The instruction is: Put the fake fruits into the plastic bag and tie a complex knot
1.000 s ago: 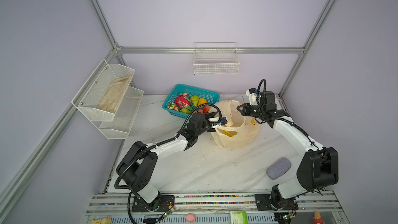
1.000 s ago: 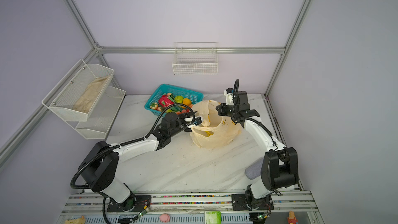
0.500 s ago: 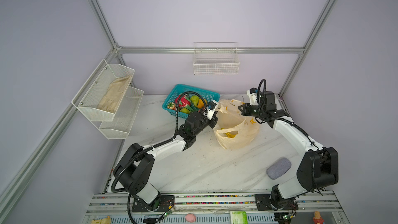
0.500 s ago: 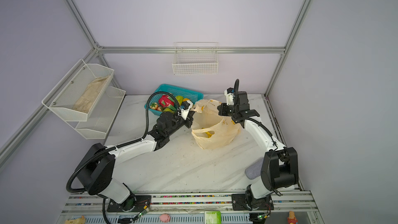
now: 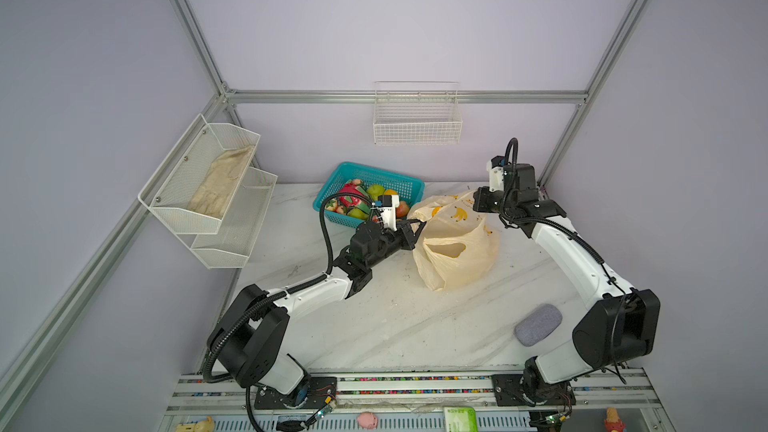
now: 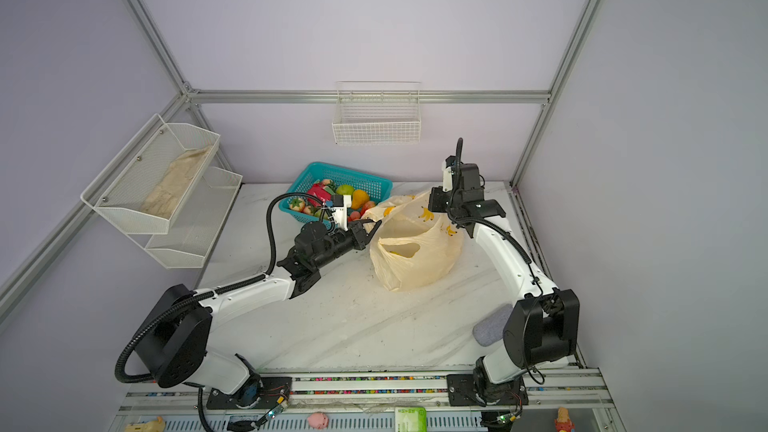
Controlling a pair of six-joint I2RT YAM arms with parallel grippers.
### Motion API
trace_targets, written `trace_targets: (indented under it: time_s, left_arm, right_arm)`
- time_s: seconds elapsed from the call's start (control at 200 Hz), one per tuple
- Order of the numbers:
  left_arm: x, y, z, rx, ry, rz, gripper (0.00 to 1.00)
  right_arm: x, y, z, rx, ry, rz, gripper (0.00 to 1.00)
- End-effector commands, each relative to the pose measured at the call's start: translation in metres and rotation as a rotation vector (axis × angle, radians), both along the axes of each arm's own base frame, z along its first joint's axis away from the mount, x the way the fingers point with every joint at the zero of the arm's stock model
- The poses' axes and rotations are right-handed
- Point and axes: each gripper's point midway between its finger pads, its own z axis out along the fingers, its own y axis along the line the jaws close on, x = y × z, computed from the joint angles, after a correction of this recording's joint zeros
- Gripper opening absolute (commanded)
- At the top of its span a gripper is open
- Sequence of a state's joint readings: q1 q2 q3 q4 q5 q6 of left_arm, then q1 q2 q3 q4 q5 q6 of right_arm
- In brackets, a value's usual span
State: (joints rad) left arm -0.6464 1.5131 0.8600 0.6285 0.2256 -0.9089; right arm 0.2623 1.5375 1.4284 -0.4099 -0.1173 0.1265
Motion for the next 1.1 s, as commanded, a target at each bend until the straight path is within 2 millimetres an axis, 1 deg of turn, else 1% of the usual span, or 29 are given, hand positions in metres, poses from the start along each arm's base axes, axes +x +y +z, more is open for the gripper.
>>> trace_targets:
  time_s: [0.0,0.06,0.105,0.25,0.36,0.465,0.54,0.59,0.66,0.775,0.85,0.93,1.0,1.095]
  left_arm:
    - [0.002,0.016,-0.008,-0.122,0.085,0.021,0.0]
    - [0.006,0.025,-0.02,-0.106,0.103,0.053,0.0]
    - [0.009,0.032,-0.027,-0.091,0.109,0.074,0.0]
    - [0.019,0.057,-0.044,-0.038,0.122,0.14,0.0]
    - [0.026,0.071,-0.054,0.006,0.131,0.174,0.0]
    - [0.031,0.08,-0.063,0.037,0.138,0.195,0.0]
    - [0.034,0.085,-0.07,0.052,0.148,0.209,0.0]
    - [0.036,0.087,-0.074,0.06,0.152,0.215,0.0]
    - [0.037,0.091,-0.077,0.072,0.154,0.225,0.0]
    - [0.037,0.093,-0.076,0.082,0.145,0.231,0.0]
    - [0.036,0.091,-0.076,0.083,0.141,0.224,0.0]
    - [0.036,0.09,-0.075,0.082,0.14,0.214,0.0]
    - [0.035,0.089,-0.074,0.081,0.138,0.21,0.0]
    - [0.034,0.089,-0.071,0.078,0.135,0.205,0.0]
  right_arm:
    - [0.001,0.0,-0.015,-0.149,0.034,-0.032,0.0]
    - [0.002,0.004,-0.021,-0.193,0.042,-0.039,0.0]
    - [0.003,0.006,-0.027,-0.223,0.054,-0.046,0.03]
    - [-0.003,0.003,-0.041,-0.303,0.089,-0.074,0.19]
    - [-0.01,0.001,-0.048,-0.308,0.102,-0.07,0.28]
    - [-0.015,0.01,-0.051,-0.26,0.104,-0.025,0.33]
    - [-0.02,0.027,-0.053,-0.183,0.105,0.042,0.34]
    - [-0.023,0.038,-0.054,-0.121,0.112,0.082,0.36]
    - [-0.026,0.049,-0.052,-0.074,0.111,0.13,0.43]
    - [-0.029,0.055,-0.057,-0.051,0.119,0.148,0.51]
    - [-0.036,0.061,-0.063,-0.051,0.128,0.159,0.56]
    - [-0.044,0.07,-0.065,-0.061,0.125,0.171,0.64]
    - [-0.049,0.069,-0.069,-0.108,0.127,0.139,0.7]
    - [-0.055,0.058,-0.074,-0.21,0.132,0.067,0.74]
